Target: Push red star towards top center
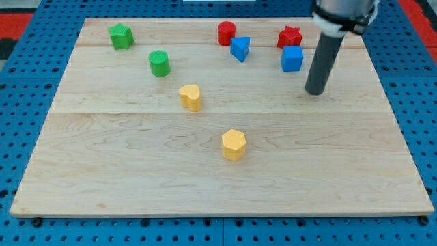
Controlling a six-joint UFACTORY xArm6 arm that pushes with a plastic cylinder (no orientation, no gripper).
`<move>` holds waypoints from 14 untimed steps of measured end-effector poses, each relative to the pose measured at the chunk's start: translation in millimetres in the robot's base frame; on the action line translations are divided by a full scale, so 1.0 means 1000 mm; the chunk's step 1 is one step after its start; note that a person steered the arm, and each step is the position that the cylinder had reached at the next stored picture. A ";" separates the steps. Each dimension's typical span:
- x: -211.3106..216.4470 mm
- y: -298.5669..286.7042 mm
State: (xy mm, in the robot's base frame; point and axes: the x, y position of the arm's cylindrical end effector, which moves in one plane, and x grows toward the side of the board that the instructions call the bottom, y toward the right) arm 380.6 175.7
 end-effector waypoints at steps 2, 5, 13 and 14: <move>-0.080 0.049; -0.126 -0.029; -0.079 -0.182; -0.088 -0.207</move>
State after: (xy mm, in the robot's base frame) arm 292.8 -31.3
